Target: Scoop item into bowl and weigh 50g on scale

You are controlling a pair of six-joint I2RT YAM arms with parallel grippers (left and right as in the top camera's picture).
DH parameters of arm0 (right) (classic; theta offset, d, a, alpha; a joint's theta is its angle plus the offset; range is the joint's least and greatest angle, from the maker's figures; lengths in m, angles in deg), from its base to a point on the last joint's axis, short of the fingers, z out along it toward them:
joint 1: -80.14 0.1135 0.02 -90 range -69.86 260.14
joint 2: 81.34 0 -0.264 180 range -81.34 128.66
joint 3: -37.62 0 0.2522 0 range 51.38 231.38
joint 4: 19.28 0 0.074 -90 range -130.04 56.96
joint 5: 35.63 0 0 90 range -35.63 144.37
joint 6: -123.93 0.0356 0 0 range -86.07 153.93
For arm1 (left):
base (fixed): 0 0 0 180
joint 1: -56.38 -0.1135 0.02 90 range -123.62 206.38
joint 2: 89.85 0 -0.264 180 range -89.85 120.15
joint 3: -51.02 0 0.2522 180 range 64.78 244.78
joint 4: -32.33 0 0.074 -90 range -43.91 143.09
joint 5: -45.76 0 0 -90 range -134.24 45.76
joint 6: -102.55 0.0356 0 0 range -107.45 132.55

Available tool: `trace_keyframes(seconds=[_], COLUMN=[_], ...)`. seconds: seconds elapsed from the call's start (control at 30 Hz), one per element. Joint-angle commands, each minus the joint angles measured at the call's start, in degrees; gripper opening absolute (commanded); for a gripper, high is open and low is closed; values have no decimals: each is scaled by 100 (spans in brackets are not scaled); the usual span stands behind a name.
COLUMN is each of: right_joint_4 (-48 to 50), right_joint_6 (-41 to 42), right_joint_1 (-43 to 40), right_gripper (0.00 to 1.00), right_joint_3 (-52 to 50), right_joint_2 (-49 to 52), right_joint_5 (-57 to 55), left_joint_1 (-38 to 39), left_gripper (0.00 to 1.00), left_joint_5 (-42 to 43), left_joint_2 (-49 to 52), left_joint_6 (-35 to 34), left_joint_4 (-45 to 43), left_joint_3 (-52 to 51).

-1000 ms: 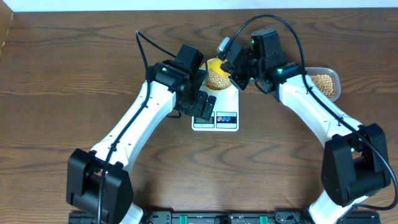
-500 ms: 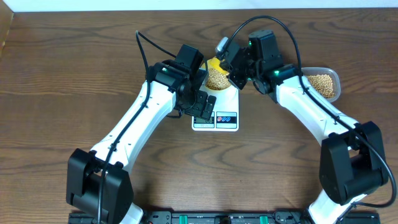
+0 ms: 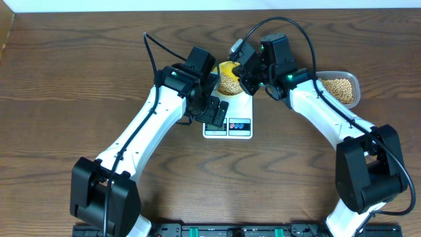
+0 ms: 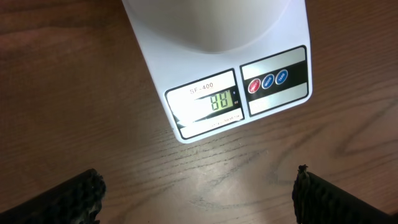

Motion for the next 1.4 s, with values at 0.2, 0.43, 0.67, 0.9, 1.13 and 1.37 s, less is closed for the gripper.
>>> trace_keyframes(seconds=[0.2, 0.43, 0.67, 0.9, 1.13, 1.37], right_joint_4=[-160, -238, -157, -42, -4, 33], right_joint_6=[306, 778, 1513, 1788, 2415, 3053], right_joint_1=[20, 20, 7, -33, -192, -446], right_gripper=[1, 1, 1, 1, 1, 1], right_joint_3=[-52, -52, -52, -52, -52, -52], right_joint_2=[59, 59, 59, 57, 57, 57], right_joint_5=[492, 490, 496, 776, 791, 1023], left_joint_1=[-20, -20, -20, -20, -20, -20], left_gripper=[98, 98, 98, 98, 98, 98], left_joint_5=[7, 7, 7, 7, 7, 7], left_joint_2=[46, 46, 46, 46, 46, 46], left_joint_6=[-33, -33, -33, -33, -33, -33], left_joint_4=[9, 9, 9, 9, 9, 9], left_joint_3=[-20, -20, -20, -20, -22, -20])
